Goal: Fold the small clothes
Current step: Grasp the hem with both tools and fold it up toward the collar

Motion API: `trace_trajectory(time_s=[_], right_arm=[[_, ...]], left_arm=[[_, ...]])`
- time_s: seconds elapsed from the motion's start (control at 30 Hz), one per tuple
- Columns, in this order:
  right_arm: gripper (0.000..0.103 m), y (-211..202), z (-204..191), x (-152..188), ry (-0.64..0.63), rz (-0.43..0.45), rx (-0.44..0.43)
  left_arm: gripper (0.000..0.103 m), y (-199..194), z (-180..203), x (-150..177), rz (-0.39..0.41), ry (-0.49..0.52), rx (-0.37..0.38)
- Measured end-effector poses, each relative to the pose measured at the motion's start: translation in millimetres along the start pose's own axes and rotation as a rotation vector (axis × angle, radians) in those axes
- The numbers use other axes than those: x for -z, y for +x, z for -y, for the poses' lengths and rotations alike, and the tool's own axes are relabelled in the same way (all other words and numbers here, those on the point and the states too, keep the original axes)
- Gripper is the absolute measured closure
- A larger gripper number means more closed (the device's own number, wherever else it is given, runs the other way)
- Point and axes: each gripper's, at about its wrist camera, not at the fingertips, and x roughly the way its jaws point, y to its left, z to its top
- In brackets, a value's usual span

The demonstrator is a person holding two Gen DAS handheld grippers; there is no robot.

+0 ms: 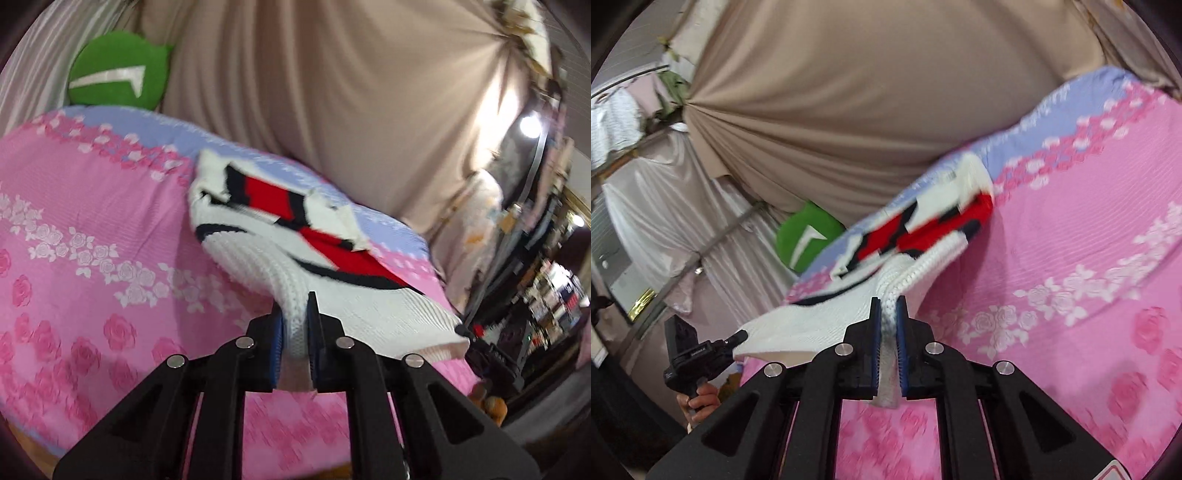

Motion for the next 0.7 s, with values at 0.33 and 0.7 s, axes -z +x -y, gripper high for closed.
trace_trajectory(time_s=[0.33,0.7], right_arm=[[0.098,-38.5,-39.6,-67.0,-0.116,0.188,-0.167],[0.097,181.8,73.6,-157.0,-0.018,0.045,0.126]], left_arm=[[0.092,-42.7,35.6,-51.1,0.2,0.123,0.0],[0.09,224.5,-26.1,-164.8,-0.073,-0.022,-0.338]])
